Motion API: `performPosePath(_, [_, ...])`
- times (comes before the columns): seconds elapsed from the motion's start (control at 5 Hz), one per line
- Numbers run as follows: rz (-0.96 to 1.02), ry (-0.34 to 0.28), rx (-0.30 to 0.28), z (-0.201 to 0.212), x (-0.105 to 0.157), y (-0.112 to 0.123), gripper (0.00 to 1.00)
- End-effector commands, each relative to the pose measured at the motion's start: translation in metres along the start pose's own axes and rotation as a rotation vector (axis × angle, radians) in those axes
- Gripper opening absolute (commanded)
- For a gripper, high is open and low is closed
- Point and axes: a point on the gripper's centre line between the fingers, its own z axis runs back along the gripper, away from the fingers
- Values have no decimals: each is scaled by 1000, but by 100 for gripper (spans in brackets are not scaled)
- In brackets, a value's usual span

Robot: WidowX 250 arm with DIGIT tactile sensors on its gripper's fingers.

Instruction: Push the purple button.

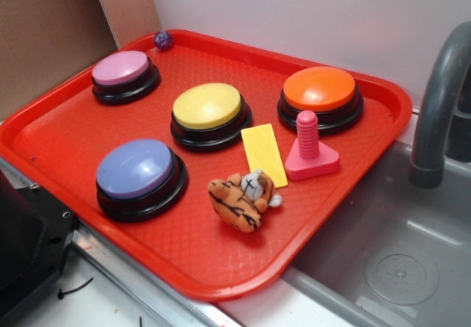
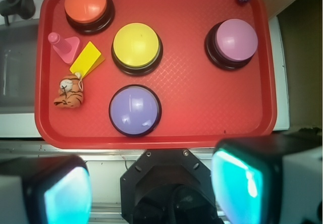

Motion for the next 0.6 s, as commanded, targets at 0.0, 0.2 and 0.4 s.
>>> performPosePath(0.0, [0, 0, 0, 0, 0, 0, 100])
performPosePath(0.2, [-123, -4, 24, -51, 3, -15, 100])
performPosePath(0.4, [-252, -46, 92, -103, 4, -43, 100])
